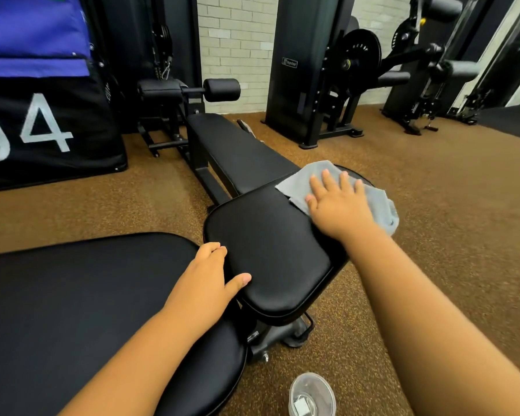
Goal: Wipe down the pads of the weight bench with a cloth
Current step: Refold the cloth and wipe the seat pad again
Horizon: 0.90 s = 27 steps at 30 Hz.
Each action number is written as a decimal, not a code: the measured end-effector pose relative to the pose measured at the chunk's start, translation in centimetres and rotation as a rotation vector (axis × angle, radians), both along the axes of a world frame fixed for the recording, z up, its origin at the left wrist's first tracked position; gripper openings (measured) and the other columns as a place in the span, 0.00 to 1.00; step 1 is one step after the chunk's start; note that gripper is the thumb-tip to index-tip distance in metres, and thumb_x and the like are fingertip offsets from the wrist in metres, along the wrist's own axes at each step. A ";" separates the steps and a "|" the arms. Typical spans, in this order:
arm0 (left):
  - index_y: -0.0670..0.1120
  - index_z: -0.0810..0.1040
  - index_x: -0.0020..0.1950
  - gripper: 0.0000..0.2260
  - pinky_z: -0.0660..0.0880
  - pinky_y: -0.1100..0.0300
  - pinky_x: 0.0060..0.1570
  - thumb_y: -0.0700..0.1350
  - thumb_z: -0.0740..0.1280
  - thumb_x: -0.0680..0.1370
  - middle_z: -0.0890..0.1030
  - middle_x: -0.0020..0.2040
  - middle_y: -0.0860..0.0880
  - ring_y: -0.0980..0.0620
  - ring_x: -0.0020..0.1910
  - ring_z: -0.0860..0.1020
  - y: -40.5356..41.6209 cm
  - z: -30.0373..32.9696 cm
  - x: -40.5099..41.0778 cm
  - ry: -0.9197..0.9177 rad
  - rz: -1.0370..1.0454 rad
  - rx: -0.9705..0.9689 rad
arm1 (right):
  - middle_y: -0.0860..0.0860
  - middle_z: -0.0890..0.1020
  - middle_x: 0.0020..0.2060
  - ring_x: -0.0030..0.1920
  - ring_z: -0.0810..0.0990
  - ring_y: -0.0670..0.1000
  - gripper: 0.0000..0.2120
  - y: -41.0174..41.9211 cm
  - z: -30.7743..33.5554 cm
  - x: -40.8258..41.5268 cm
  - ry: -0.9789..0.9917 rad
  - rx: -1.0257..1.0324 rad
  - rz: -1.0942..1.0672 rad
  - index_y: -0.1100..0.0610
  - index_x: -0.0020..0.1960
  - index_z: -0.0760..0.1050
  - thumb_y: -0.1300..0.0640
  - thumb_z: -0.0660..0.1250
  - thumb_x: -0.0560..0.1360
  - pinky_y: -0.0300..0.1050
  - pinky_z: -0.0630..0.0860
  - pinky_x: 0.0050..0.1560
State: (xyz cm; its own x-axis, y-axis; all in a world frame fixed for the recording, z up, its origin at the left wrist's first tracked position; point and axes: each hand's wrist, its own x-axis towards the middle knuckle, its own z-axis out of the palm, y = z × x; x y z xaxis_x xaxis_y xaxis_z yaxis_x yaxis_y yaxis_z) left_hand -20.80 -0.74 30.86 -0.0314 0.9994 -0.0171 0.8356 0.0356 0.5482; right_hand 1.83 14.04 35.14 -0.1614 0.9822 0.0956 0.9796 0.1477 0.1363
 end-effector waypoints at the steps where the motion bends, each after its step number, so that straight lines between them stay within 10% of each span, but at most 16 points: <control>1: 0.46 0.59 0.78 0.33 0.66 0.58 0.66 0.60 0.63 0.78 0.56 0.77 0.53 0.52 0.73 0.65 0.0 0.0 0.0 -0.005 0.000 -0.004 | 0.53 0.48 0.79 0.77 0.45 0.63 0.27 -0.9 -0.5 -1.3 -0.009 0.000 0.027 0.50 0.79 0.46 0.44 0.40 0.82 0.65 0.44 0.74; 8: 0.45 0.57 0.78 0.33 0.63 0.57 0.68 0.59 0.62 0.79 0.54 0.79 0.52 0.50 0.74 0.63 -0.1 -0.2 0.3 -0.015 0.010 -0.008 | 0.49 0.51 0.79 0.78 0.48 0.59 0.38 -8.0 -2.3 -3.8 -0.072 -0.095 0.429 0.46 0.79 0.48 0.39 0.26 0.71 0.61 0.46 0.74; 17: 0.45 0.54 0.80 0.33 0.64 0.57 0.68 0.59 0.59 0.80 0.51 0.80 0.53 0.50 0.75 0.62 -0.4 -0.2 0.5 -0.006 0.020 -0.036 | 0.52 0.46 0.79 0.78 0.43 0.62 0.27 3.0 1.0 0.9 -0.003 -0.036 -0.065 0.49 0.79 0.44 0.43 0.40 0.82 0.65 0.43 0.74; 27: 0.46 0.55 0.80 0.32 0.63 0.58 0.68 0.59 0.59 0.81 0.51 0.80 0.52 0.50 0.75 0.61 -0.3 -0.3 0.5 0.039 0.015 -0.034 | 0.48 0.47 0.79 0.78 0.44 0.57 0.26 0.2 -0.9 -5.0 -0.097 -0.117 0.418 0.45 0.79 0.45 0.42 0.41 0.82 0.62 0.44 0.75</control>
